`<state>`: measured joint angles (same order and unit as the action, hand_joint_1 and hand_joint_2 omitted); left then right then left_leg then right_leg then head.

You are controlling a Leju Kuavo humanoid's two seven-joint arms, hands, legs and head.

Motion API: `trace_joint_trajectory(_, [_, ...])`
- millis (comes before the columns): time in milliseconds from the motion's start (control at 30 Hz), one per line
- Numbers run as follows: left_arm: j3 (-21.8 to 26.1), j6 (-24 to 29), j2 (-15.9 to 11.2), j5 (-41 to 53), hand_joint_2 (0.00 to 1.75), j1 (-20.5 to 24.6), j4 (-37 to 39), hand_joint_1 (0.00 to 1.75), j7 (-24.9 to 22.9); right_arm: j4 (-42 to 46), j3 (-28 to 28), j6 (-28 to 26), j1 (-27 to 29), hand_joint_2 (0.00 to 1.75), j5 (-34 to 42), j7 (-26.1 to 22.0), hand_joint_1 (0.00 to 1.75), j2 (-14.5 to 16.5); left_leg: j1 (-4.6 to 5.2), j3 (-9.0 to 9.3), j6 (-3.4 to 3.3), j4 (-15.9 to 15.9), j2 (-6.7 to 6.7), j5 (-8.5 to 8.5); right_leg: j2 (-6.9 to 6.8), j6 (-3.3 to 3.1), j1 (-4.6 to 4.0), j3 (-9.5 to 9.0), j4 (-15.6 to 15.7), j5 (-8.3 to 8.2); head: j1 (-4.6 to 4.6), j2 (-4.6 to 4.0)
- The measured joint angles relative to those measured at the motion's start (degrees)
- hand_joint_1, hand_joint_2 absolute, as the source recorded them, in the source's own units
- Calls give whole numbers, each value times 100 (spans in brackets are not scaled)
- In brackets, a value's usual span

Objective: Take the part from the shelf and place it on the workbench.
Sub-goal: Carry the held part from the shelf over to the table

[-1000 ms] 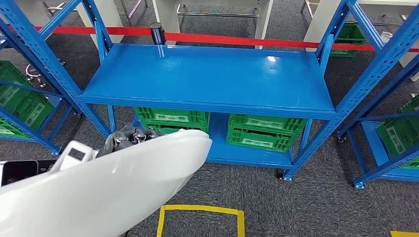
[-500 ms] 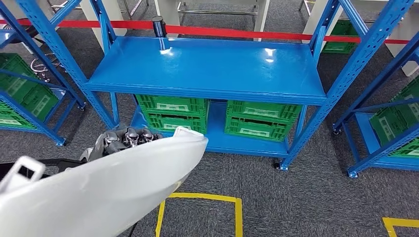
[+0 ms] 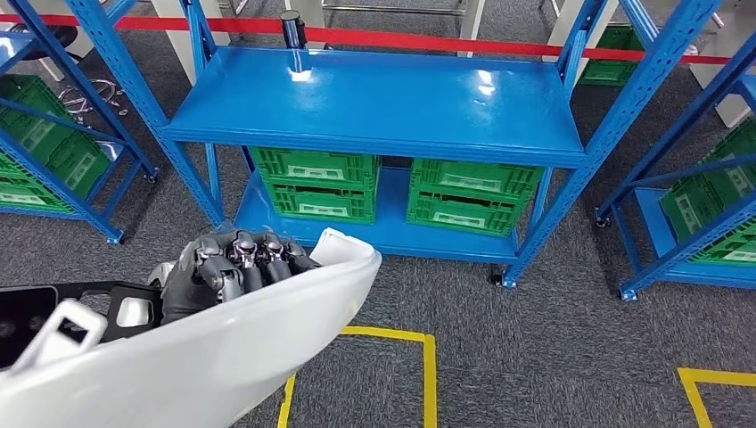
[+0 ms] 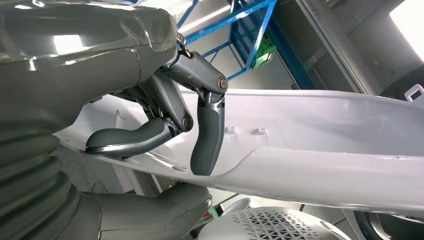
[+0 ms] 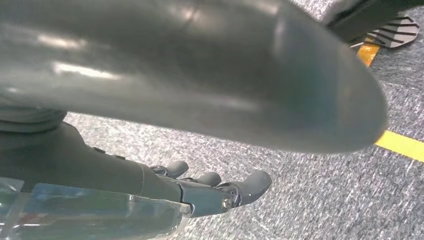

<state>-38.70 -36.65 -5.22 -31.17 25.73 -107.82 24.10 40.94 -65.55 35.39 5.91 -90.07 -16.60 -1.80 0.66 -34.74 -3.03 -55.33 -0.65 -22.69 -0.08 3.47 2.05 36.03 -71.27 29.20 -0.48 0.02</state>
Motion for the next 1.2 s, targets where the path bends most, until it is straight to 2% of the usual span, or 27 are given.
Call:
trace_joint_trajectory(67, [-3, -41, 3, 0, 175, 18, 11, 175, 6, -244, 2, -125, -105, 0, 44, -17, 0, -64, -8, -182, 57, -139, -2, 59, 9, 23, 18, -486, 692, 42, 5, 0])
trace_joint_trajectory(100, [-4, -102, 6, 3, 175, 33, 39, 175, 42, -502, -5, -227, -196, 0, 85, -74, 0, -140, -13, -294, 108, -228, -2, 128, 11, -16, 18, -717, 1068, 93, 6, 0])
trace_joint_trajectory(133, [-4, -155, 5, -3, 175, 49, 69, 175, 63, -745, -17, -269, -270, 0, 125, -181, 0, -229, -23, -400, 173, -439, 2, -43, 4, -122, 6, -759, 1264, 137, 4, 0])
trace_joint_trajectory(200, [-10, -235, 1, -35, 175, 76, 127, 175, 85, -1146, -52, -241, -377, 0, 204, -404, 0, -389, -62, -602, 294, -1136, 11, -614, -22, -309, -25, -586, 1330, 19, -3, 0])
trace_joint_trajectory(233, [-19, -234, -2, -64, 175, 86, 133, 175, 55, -1215, -78, -156, -390, 0, 243, -466, 0, -424, -82, -682, 329, -1566, 14, -951, -26, -352, -37, -477, 1326, -89, -7, 0])
trace_joint_trajectory(267, [-33, -233, 2, -87, 175, 92, 133, 175, 35, -1233, -118, -70, -392, 0, 281, -470, 0, -424, -87, -681, 327, -1844, 16, -1025, -15, -354, -54, -398, 1322, -158, -6, 0])
trace_joint_trajectory(300, [-49, -233, 9, -103, 175, 99, 133, 175, 19, -1243, -169, 14, -394, 0, 315, -467, 0, -413, -87, -608, 307, -1947, 22, -962, 2, -353, -73, -316, 1319, -223, -5, 0])
trace_joint_trajectory(333, [-64, -235, 21, -112, 175, 109, 133, 175, 3, -1245, -223, 88, -397, 0, 339, -462, 0, -394, -81, -449, 270, -1860, 39, -821, 29, -350, -92, -237, 1319, -285, -7, 0])
trace_joint_trajectory(367, [-77, -237, 36, -114, 175, 122, 133, 175, -12, -1246, -273, 155, -403, 0, 353, -456, 0, -369, -68, -198, 212, -1595, 86, -673, 62, -348, -111, -165, 1319, -348, -5, 0])
trace_joint_trajectory(400, [-84, -243, 52, -115, 175, 139, 133, 175, -23, -1246, -309, 212, -411, 0, 359, -447, 0, -332, -53, 100, 130, -1210, 175, -626, 97, -342, -127, -105, 1320, -406, -3, 0])
trace_joint_trajectory(467, [-88, -259, 80, -129, 175, 179, 132, 175, -49, -1243, -366, 304, -427, 0, 362, -433, 0, -252, -21, 588, 20, -483, 328, -712, 173, -300, -121, -23, 1330, -529, 8, 0])
trace_joint_trajectory(533, [-88, -278, 95, -166, 175, 216, 132, 175, -83, -1234, -428, 389, -429, 0, 361, -422, 0, -168, 22, 720, -20, -177, 339, -767, 258, -215, -71, 33, 1380, -670, 4, 0])
trace_joint_trajectory(600, [-92, -300, 113, -192, 175, 234, 140, 175, -106, -1230, -485, 454, -413, 0, 355, -408, 0, -79, 28, 699, -70, -14, 239, -602, 259, -188, -50, 101, 1383, -676, 1, 0])
trace_joint_trajectory(633, [-95, -316, 125, -195, 175, 238, 151, 175, -109, -1230, -502, 471, -409, 0, 350, -398, 0, -38, 20, 664, -93, 68, 180, -498, 221, -211, -59, 162, 1272, -536, 7, 0])
trace_joint_trajectory(700, [-106, -348, 149, -197, 175, 240, 179, 175, -110, -1229, -523, 472, -431, 0, 342, -367, 0, 7, 12, 528, -100, 133, 81, -327, 118, -276, -61, 333, 737, -42, 19, 0])
trace_joint_trajectory(733, [-114, -365, 157, -197, 175, 238, 195, 175, -111, -1230, -528, 461, -449, 0, 333, -347, 0, 24, 12, 437, -91, 127, 38, -258, 99, -269, -53, 410, 378, 161, 24, 0])
trace_joint_trajectory(767, [-124, -378, 167, -196, 175, 234, 210, 175, -113, -1230, -533, 447, -463, 0, 321, -330, 0, 36, 9, 337, -76, 114, 2, -188, 87, -220, -40, 446, 59, 242, 25, 0])
trace_joint_trajectory(800, [-136, -391, 175, -195, 175, 233, 226, 175, -114, -1231, -537, 431, -471, 0, 307, -315, 0, 47, 1, 225, -58, 93, -28, -117, 80, -136, -23, 424, -147, 195, 24, 0])
trace_joint_trajectory(833, [-144, -402, 181, -195, 175, 233, 238, 175, -115, -1231, -539, 417, -474, 0, 292, -304, 0, 56, -12, 105, -32, 59, -50, -51, 74, -34, 0, 329, -197, 56, 26, 0])
trace_joint_trajectory(867, [-149, -408, 185, -195, 175, 233, 248, 175, -118, -1232, -542, 404, -476, 0, 283, -298, 0, 59, -31, -26, 1, 4, -62, 9, 65, 61, 28, 140, -57, -100, 24, 0])
trace_joint_trajectory(900, [-153, -412, 191, -195, 175, 234, 253, 175, -123, -1233, -544, 394, -484, 0, 275, -290, 0, 64, -42, -159, 39, -76, -68, 55, 55, 119, 56, -137, 271, -142, 27, 0])
trace_joint_trajectory(967, [-151, -413, 217, -197, 175, 236, 257, 175, -148, -1232, -549, 388, -508, 0, 263, -272, 0, 70, -49, -370, 117, -255, -71, 126, 47, 69, 47, -664, 1049, 74, 31, 0])
trace_joint_trajectory(1000, [-151, -412, 237, -198, 175, 237, 256, 175, -168, -1230, -556, 400, -519, 0, 256, -263, 0, 80, -47, -426, 151, -311, -72, 164, 45, 5, 26, -795, 1283, 212, 31, 0])
trace_joint_trajectory(1033, [-150, -407, 251, -200, 175, 237, 256, 175, -188, -1222, -565, 430, -518, 0, 253, -257, 0, 92, -55, -451, 183, -335, -73, 209, 45, -67, -1, -819, 1368, 265, 29, 0])
trace_joint_trajectory(1100, [-149, -398, 264, -201, 175, 229, 257, 175, -231, -1160, -585, 561, -490, 0, 233, -257, 0, 147, -90, -484, 244, -368, -57, 197, 22, -177, 0, -727, 1330, 187, 20, 0])
trace_joint_trajectory(1133, [-146, -393, 265, -202, 175, 225, 257, 175, -254, -1088, -590, 663, -467, 0, 214, -269, 0, 184, -108, -520, 277, -473, -39, 35, 9, -230, 4, -677, 1329, 128, 15, 0])
trace_joint_trajectory(1200, [-141, -389, 264, -214, 175, 219, 258, 175, -298, -877, -592, 904, -424, 0, 171, -325, 0, 268, -128, -641, 339, -998, -3, -573, -9, -294, -2, -556, 1326, -11, 2, 0])
